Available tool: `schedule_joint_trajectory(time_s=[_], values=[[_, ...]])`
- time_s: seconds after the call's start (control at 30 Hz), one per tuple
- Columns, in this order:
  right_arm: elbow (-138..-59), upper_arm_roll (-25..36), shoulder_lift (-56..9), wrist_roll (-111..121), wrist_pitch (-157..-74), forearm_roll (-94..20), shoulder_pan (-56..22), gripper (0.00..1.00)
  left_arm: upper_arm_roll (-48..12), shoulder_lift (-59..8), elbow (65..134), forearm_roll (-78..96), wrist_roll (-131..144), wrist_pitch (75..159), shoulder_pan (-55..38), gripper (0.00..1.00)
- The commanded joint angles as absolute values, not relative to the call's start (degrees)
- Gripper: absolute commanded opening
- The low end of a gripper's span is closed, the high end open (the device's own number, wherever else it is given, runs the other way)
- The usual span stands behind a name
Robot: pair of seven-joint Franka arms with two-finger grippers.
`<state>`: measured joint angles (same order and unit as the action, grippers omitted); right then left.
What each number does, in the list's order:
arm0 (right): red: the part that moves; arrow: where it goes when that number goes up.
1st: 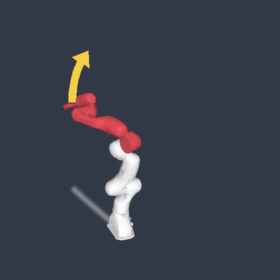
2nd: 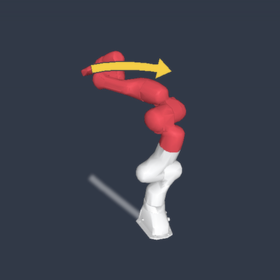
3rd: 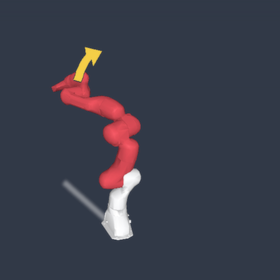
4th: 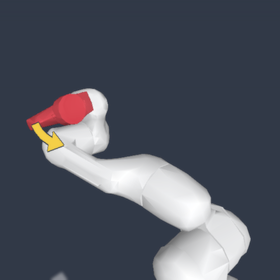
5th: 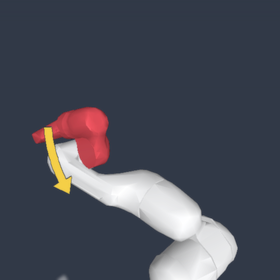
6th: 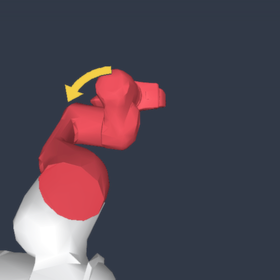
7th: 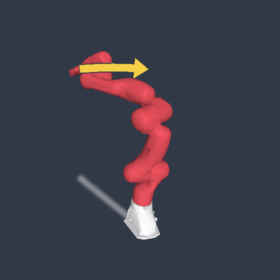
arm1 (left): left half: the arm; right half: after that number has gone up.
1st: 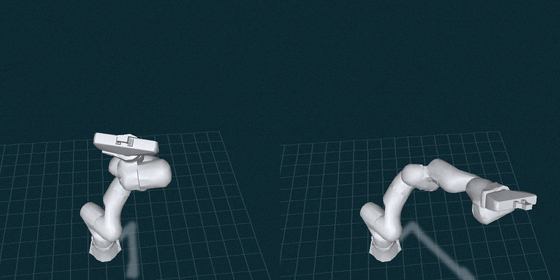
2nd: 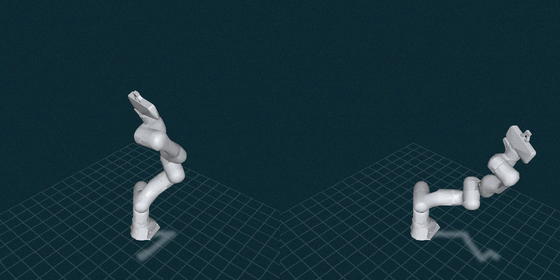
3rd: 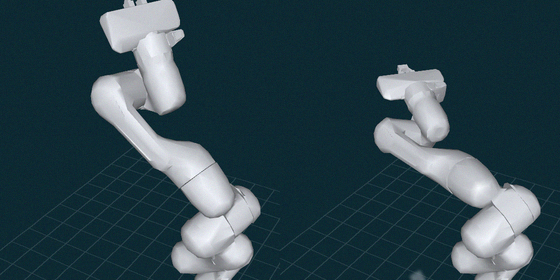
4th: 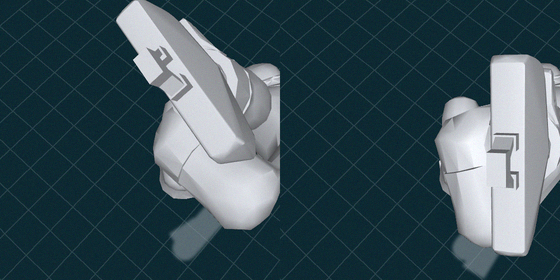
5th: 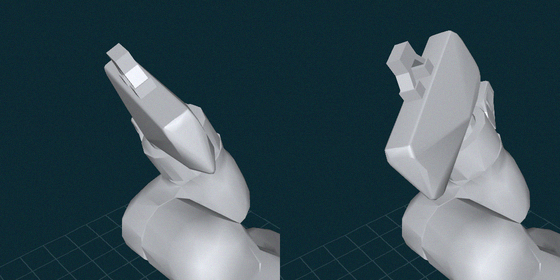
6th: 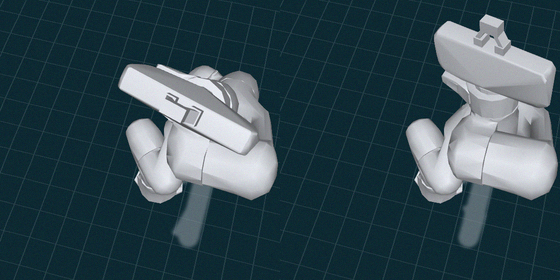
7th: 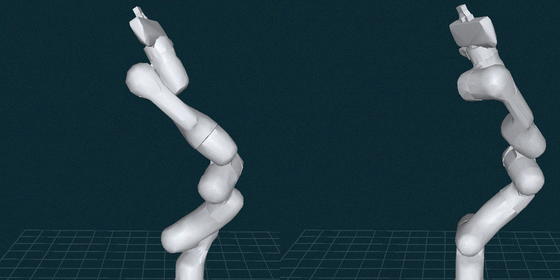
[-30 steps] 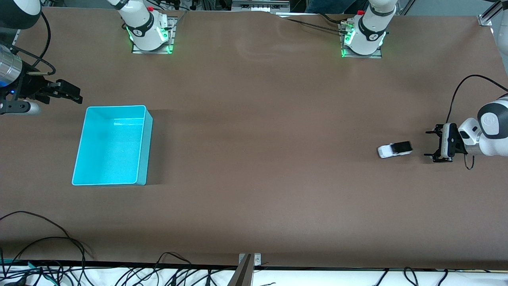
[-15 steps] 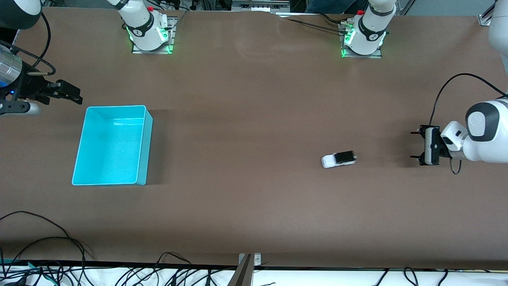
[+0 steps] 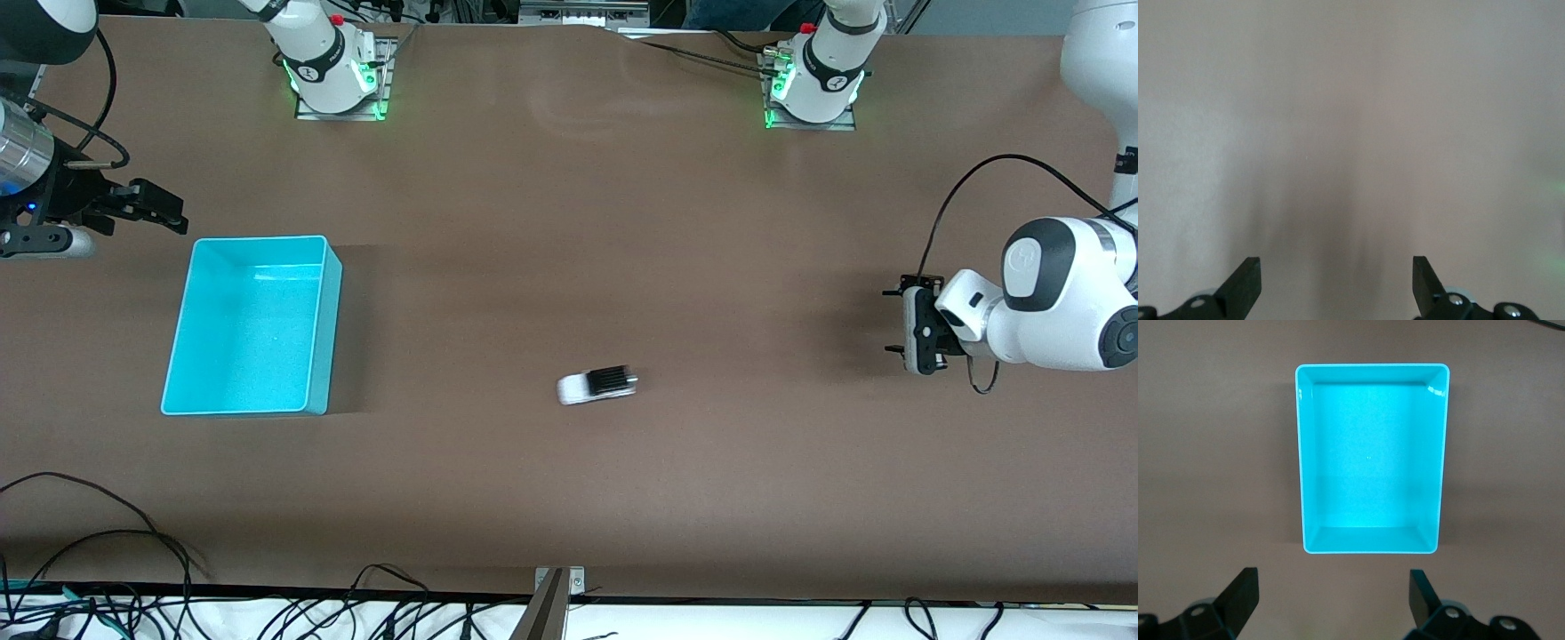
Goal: Wind and store white jeep toy
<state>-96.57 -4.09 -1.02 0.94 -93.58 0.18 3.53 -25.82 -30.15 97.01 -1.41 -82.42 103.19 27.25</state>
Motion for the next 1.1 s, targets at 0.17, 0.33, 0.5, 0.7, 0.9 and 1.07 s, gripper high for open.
schedule_joint_trajectory(time_s=[0.17, 0.33, 0.5, 0.7, 0.9, 1.07], values=[[-95.2, -4.1, -1.6, 0.5, -93.1, -0.8, 3.6, 1.00, -28.6, -28.0, 96.5, -2.1, -73.9, 99.9, 26.2, 1.00], [-95.2, -4.0, -1.6, 0.5, -93.1, -0.8, 3.7, 1.00, -30.5, -27.3, 96.4, -2.2, -70.1, 99.4, 25.8, 1.00], [-95.2, -4.0, -1.6, 0.5, -93.0, -0.8, 3.8, 1.00, -31.3, -27.3, 96.5, -2.2, -68.8, 99.2, 25.5, 1.00], [-95.2, -4.0, -1.6, 0.4, -93.0, -0.8, 3.8, 1.00, -32.2, -27.2, 96.5, -2.2, -67.2, 98.5, 25.4, 1.00], [-95.3, -3.9, -2.4, 0.5, -93.2, -0.8, 4.0, 1.00, -32.8, -26.2, 96.5, -2.2, -63.1, 97.2, 25.1, 1.00], [-95.2, -3.9, -3.4, 1.3, -93.2, -0.7, 4.0, 1.00, -33.2, -25.8, 96.5, -2.2, -61.2, 97.2, 24.8, 1.00]])
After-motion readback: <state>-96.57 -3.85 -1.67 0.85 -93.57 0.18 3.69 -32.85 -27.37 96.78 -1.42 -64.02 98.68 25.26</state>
